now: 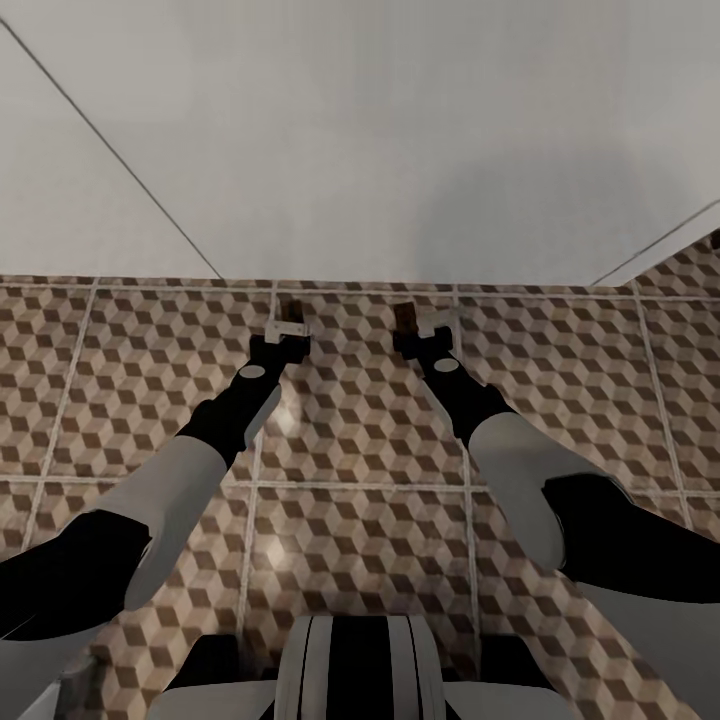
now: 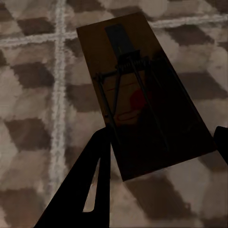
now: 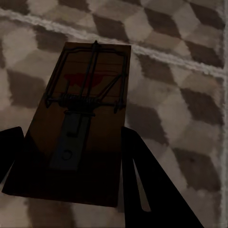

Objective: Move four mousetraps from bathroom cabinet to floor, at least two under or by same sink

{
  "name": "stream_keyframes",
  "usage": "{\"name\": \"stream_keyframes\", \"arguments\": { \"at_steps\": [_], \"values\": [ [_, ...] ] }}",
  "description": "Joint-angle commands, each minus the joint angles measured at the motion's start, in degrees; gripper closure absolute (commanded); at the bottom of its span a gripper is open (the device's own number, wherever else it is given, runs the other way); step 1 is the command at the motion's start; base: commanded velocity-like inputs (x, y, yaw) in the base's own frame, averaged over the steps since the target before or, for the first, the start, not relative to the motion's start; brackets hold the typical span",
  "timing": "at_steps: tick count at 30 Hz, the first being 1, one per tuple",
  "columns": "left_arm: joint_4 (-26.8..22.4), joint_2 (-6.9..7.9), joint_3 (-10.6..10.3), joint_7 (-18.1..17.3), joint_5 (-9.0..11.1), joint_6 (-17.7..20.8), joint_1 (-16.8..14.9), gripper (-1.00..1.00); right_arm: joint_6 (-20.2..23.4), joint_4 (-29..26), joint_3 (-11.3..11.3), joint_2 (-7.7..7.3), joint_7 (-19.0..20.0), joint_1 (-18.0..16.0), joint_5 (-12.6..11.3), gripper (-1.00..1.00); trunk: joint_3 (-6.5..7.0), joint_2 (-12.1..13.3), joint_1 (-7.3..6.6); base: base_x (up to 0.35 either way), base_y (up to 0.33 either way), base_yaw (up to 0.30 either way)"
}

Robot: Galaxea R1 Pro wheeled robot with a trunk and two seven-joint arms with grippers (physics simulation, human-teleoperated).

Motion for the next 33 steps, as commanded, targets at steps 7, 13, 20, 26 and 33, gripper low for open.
{"name": "stream_keyframes", "arguments": {
  "at_steps": [7,13,20,26,33],
  "values": [
    [-0.1,0.14,-0.5,0.6,0.5,0.3,0.0,1.0,-0.1,0.1,0.2,0.0,-0.3,0.0,0.2,1.0,-0.03,0.0,0.01,0.037,0.016,0.0],
    [0.2,0.2,-0.4,0.6,0.5,0.2,0.6,1.0,-0.1,0.1,0.2,0.0,-0.3,0.0,0.1,1.0,-0.03,0.0,0.01,0.003,0.001,0.0],
    [0.1,0.11,-0.5,0.6,0.5,0.1,0.9,1.0,0.0,0.5,0.3,0.0,-0.6,0.0,0.3,1.0,-0.03,0.0,0.01,0.0,0.0,0.0],
    [-0.1,0.03,-0.5,0.6,0.5,0.1,0.9,1.0,0.4,0.7,0.3,0.0,-1.3,-0.1,0.5,1.0,-0.03,0.0,0.01,0.0,0.0,0.0],
    [-0.1,-0.09,-0.5,0.6,0.5,0.1,0.9,1.0,0.5,0.7,0.4,0.0,-2.7,-0.1,0.6,1.0,-0.03,0.0,0.01,0.0,0.0,0.0]
  ]
}}
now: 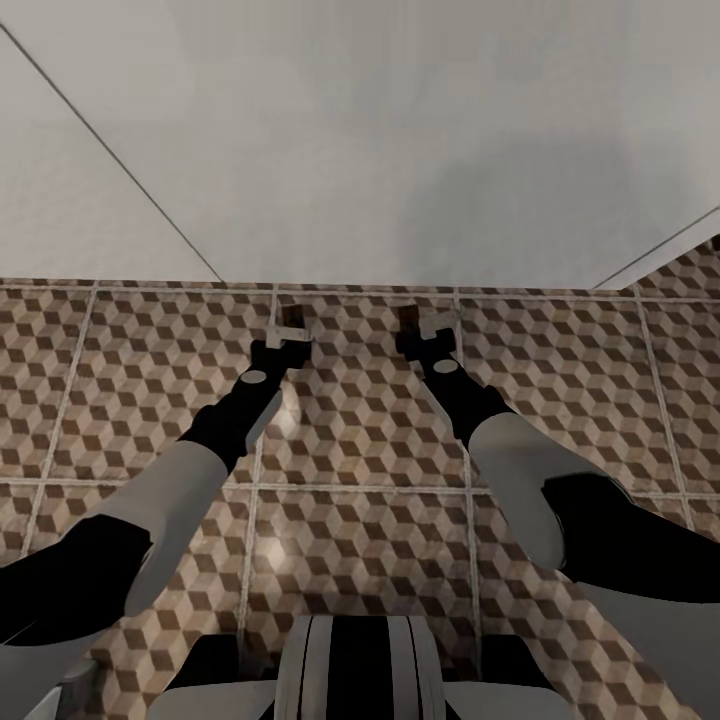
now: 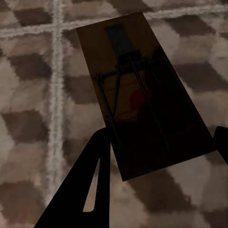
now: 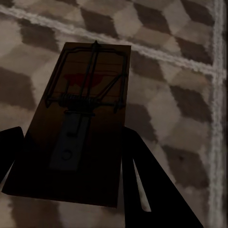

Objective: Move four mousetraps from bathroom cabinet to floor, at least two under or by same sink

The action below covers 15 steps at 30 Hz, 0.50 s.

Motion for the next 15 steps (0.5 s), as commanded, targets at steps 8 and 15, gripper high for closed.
{"name": "stream_keyframes", "arguments": {
  "at_steps": [8,15],
  "values": [
    [0.5,-0.71,-0.4,0.6,0.4,0.3,0.0,1.0,-0.2,0.1,0.3,0.0,-0.5,0.0,0.1,1.0,-0.03,0.0,-0.01,0.0,0.0,0.0],
    [2.5,-0.85,-0.4,0.6,0.4,0.2,0.0,1.0,-0.4,0.1,0.3,0.0,-0.5,0.0,0.1,1.0,-0.03,0.0,-0.01,0.0,0.0,0.0]
  ]
}}
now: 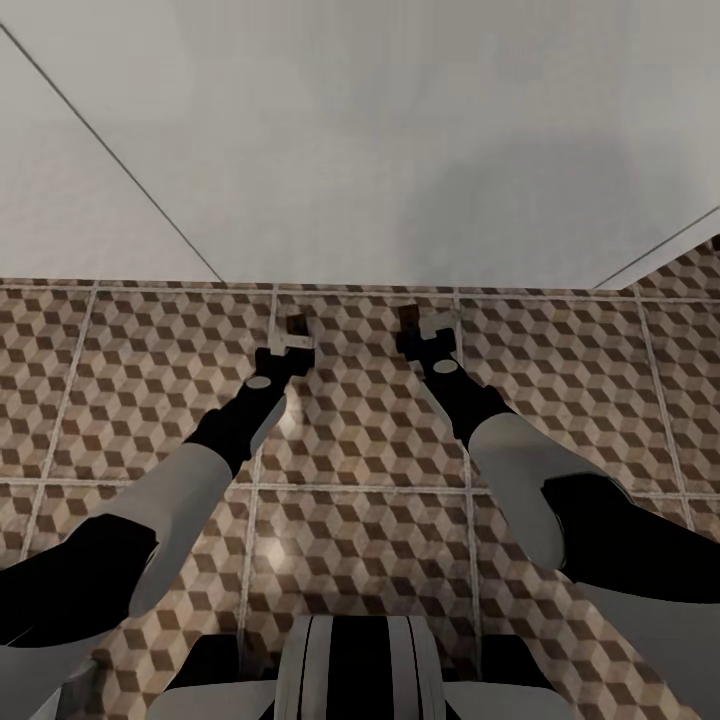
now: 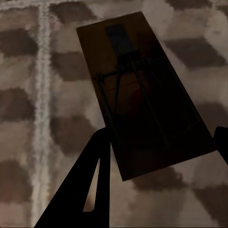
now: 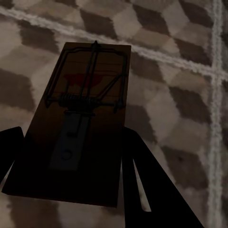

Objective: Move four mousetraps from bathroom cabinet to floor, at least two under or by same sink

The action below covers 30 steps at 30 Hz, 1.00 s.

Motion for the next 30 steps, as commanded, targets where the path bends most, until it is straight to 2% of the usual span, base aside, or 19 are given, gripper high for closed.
{"name": "stream_keyframes", "arguments": {
  "at_steps": [1,10,30],
  "values": [
    [0.1,0.07,-0.5,0.6,0.5,0.3,0.0,1.0,-0.1,0.1,0.2,0.0,-0.3,0.0,0.1,1.0,-0.03,0.0,-0.01,0.0,0.0,0.0],
    [2.1,-0.01,-0.5,0.6,0.5,-1.2,0.0,1.0,-0.2,0.1,0.2,0.0,-0.2,0.0,0.1,1.0,-0.03,0.0,-0.01,0.0,0.0,0.0],
    [2.3,0.07,-0.4,0.7,0.4,-1.3,0.0,1.0,-0.3,0.1,0.2,0.0,-0.2,0.0,0.0,1.0,-0.03,0.0,-0.01,0.0,0.0,0.0]
  ]
}}
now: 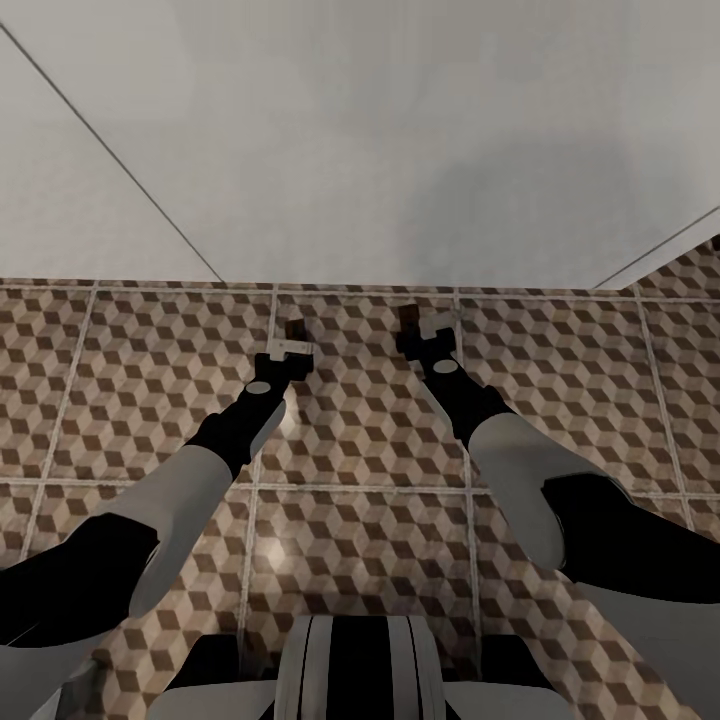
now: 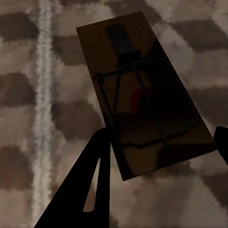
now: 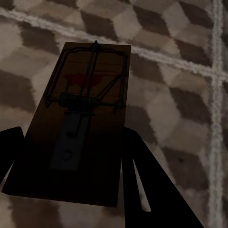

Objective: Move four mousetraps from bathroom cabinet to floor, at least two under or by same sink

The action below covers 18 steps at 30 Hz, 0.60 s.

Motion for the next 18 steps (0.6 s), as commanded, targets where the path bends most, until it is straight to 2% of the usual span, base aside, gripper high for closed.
{"name": "stream_keyframes", "arguments": {
  "at_steps": [1,10,11,18],
  "values": [
    [-0.1,0.06,-0.5,0.5,0.5,0.2,0.0,1.0,-0.1,0.1,0.2,0.0,-0.3,0.0,0.1,1.0,-0.03,0.0,-0.01,0.0,0.0,0.0],
    [-0.1,0.06,-0.5,0.7,0.4,0.2,0.0,1.0,-0.1,0.1,0.2,0.0,-0.3,0.0,0.1,1.0,-0.03,0.0,-0.01,0.0,0.0,0.0],
    [-0.1,0.06,-0.5,0.7,0.4,0.2,0.0,-1.0,-0.1,0.1,0.2,0.0,-0.3,0.0,0.1,1.0,-0.03,0.0,-0.01,0.0,0.0,0.0],
    [-0.1,0.1,-0.5,0.7,0.3,-0.3,0.0,-1.0,-0.2,0.1,0.2,0.0,-0.3,0.0,0.1,1.0,-0.03,0.0,-0.01,0.0,0.0,0.0]
  ]
}}
